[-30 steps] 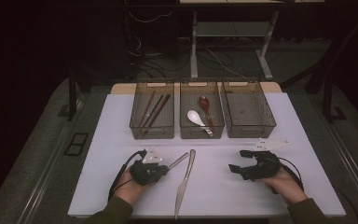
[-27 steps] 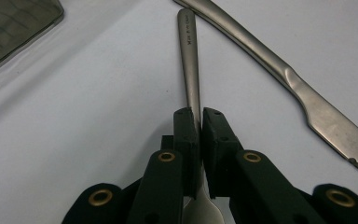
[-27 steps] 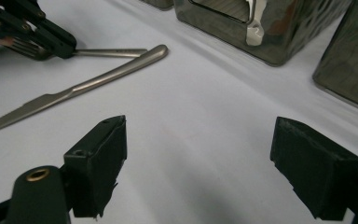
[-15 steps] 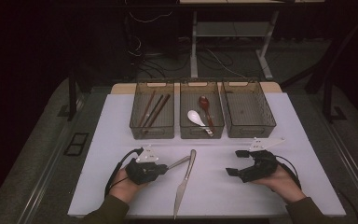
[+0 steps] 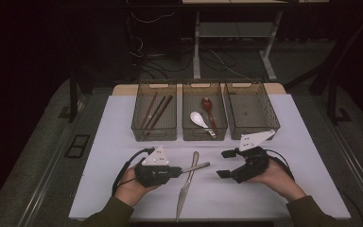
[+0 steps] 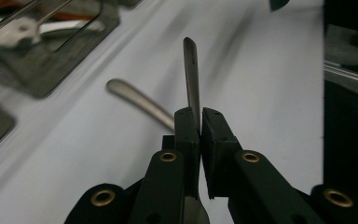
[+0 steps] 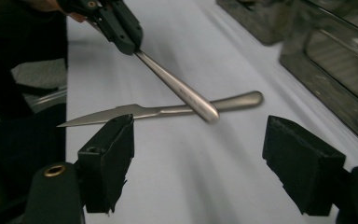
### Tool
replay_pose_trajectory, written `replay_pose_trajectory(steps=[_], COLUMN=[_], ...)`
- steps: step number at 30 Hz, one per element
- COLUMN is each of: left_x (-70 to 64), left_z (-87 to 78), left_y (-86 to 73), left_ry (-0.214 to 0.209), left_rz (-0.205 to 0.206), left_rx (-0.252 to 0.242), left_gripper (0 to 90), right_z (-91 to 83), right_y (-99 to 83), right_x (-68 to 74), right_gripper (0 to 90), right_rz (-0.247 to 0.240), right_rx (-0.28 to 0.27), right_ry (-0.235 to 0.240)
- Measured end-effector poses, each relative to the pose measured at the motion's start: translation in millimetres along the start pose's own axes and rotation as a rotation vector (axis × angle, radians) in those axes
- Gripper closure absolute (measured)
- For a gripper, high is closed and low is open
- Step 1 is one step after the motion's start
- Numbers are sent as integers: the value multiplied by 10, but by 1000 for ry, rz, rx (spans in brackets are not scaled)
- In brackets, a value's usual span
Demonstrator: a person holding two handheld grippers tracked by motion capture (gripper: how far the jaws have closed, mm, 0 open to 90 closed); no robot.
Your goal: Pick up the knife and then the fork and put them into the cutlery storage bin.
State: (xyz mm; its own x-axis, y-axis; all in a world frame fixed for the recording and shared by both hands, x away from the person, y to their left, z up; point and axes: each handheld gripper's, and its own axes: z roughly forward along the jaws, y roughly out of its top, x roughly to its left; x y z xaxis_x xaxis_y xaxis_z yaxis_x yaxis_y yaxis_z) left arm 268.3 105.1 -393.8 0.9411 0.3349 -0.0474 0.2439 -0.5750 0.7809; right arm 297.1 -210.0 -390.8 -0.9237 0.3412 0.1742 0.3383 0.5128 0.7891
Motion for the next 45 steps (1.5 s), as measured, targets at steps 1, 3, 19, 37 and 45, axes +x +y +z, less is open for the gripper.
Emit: replay_pose_trajectory(steps=[1, 3, 19, 37, 45], left_x=[-12, -42, -172, -54, 56], left_z=[19, 62, 386, 329, 145], left_y=[27, 86, 360, 263, 71], left_ry=[-17, -50, -201, -161, -71], left_rz=[7, 24, 150, 52, -25], left_rx=[-7, -18, -22, -84, -127], left_gripper=[851, 851, 850, 586, 436], right_z=[27, 71, 264, 340, 222], right_y=[36, 93, 87, -9, -108], right_x=[22, 54, 73, 48, -96], right_gripper=[278, 305, 643, 859, 858], right_rz=[-17, -39, -131, -142, -112], right_rx=[12, 28, 202, 288, 304], right_ry=[20, 39, 212, 198, 101])
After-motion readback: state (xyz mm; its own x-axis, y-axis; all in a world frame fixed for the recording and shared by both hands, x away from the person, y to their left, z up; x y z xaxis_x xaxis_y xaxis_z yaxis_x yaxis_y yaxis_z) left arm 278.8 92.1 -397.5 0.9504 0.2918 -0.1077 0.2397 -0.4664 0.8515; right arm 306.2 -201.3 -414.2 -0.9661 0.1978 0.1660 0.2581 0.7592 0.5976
